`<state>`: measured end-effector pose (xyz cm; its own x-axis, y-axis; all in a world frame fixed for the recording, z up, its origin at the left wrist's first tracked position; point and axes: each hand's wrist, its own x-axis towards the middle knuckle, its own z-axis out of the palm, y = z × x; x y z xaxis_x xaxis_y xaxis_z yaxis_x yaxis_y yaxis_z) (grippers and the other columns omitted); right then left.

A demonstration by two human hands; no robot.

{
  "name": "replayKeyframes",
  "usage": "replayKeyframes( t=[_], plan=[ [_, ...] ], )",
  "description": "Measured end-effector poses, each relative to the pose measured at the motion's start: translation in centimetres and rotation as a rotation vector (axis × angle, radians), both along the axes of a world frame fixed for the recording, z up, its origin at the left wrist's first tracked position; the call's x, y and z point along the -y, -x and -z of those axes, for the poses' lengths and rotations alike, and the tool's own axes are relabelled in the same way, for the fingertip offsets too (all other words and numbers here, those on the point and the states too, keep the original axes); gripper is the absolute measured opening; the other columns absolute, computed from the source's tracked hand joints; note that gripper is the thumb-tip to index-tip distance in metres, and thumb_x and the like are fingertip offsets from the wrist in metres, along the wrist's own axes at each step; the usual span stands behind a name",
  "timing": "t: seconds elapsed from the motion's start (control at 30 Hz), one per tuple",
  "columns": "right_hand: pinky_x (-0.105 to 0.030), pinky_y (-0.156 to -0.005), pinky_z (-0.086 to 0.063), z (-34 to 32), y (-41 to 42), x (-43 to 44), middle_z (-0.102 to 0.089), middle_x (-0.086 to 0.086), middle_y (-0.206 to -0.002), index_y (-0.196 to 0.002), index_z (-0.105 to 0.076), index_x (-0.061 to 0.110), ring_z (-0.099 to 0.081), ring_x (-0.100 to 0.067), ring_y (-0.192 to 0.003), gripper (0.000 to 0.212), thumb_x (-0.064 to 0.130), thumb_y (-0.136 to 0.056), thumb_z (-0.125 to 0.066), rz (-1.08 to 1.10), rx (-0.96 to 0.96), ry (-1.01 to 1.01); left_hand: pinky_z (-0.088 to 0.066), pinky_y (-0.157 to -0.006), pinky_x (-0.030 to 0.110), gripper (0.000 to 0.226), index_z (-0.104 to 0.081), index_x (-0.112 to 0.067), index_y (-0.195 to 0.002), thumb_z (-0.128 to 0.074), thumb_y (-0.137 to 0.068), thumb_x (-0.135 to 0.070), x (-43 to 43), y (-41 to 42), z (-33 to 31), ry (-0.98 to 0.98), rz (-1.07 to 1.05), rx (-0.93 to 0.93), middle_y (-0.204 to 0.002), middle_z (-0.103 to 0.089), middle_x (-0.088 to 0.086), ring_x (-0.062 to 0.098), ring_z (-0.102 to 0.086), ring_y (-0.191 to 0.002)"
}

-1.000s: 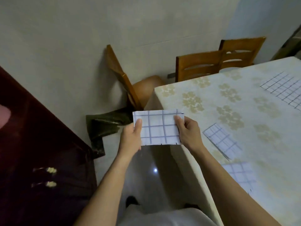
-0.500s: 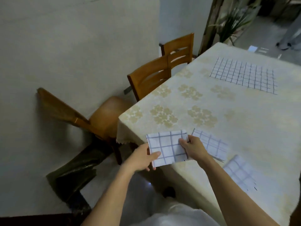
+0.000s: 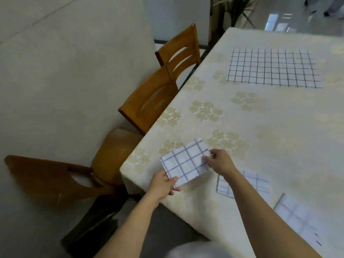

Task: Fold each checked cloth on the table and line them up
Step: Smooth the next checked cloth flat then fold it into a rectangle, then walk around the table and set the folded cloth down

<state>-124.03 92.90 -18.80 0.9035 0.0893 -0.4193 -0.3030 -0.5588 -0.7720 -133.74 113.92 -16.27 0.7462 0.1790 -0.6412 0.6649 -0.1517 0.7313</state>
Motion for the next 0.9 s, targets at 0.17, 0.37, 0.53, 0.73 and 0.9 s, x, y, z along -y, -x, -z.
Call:
replayKeyframes(
  t=[0.17, 0.37, 0.53, 0.73, 0.9],
  plan=[
    [-0.029, -0.069, -0.045, 1.9, -1.6, 1.2, -0.069, -0.006, -0.088, -0.104, -0.069, 0.011, -0.066, -0.026, -0.085, 0.018, 0.018, -0.087, -0.07, 0.05, -0.066, 0.022, -0.047, -0.053, 0.027, 0.014, -0.061, -0.014, -0.114, -0.06, -0.1, -0.01, 0.5, -3.3, 2.3, -0.008, 0.077, -0.045, -0.105, -0.073, 0.005, 0.025, -0.077, -0.081],
    [-0.03, -0.081, -0.046, 3.7, -2.7, 1.2, -0.067, -0.011, -0.116, -0.123, -0.064, 0.011, -0.063, -0.03, -0.106, 0.035, 0.02, -0.09, -0.069, 0.097, -0.053, 0.136, -0.055, -0.052, 0.03, 0.018, -0.06, -0.008, -0.115, -0.058, -0.101, -0.02, 1.3, -6.0, 5.0, -0.103, 0.188, -0.151, -0.099, -0.071, 0.01, 0.027, -0.075, -0.068],
    [-0.042, -0.098, -0.047, 3.8, -2.3, 0.7, -0.055, -0.013, -0.133, -0.134, -0.057, 0.017, -0.056, -0.034, -0.115, 0.042, 0.022, -0.092, -0.065, 0.175, 0.119, 0.412, -0.056, -0.05, 0.032, 0.038, -0.051, -0.009, -0.108, -0.064, -0.096, -0.043, -0.5, -7.4, 5.8, -0.386, 0.431, -0.189, -0.086, -0.067, 0.008, 0.021, -0.071, -0.063],
    [-0.039, -0.099, -0.041, 4.3, -0.4, -5.8, -0.049, -0.007, -0.142, -0.141, -0.049, 0.019, -0.049, -0.03, -0.123, 0.054, 0.028, -0.09, -0.065, -0.067, 0.142, 0.582, -0.042, -0.1, 0.032, 0.036, -0.051, -0.023, -0.13, -0.062, -0.097, -0.035, -1.6, -11.8, 6.2, -0.71, 1.009, 0.476, -0.131, -0.053, -0.001, 0.022, -0.05, -0.123],
    [-0.042, -0.115, -0.024, 6.2, 0.9, -7.8, -0.028, -0.005, -0.159, -0.15, -0.032, 0.025, -0.027, -0.028, -0.145, 0.088, 0.05, -0.078, -0.075, -0.054, 0.024, 0.709, -0.002, -0.124, 0.031, 0.085, 0.0, -0.016, -0.161, -0.05, -0.101, -0.049, -2.0, -14.0, 8.7, -0.755, 1.407, 0.372, -0.17, 0.003, -0.001, 0.017, 0.002, -0.156]
  ],
)
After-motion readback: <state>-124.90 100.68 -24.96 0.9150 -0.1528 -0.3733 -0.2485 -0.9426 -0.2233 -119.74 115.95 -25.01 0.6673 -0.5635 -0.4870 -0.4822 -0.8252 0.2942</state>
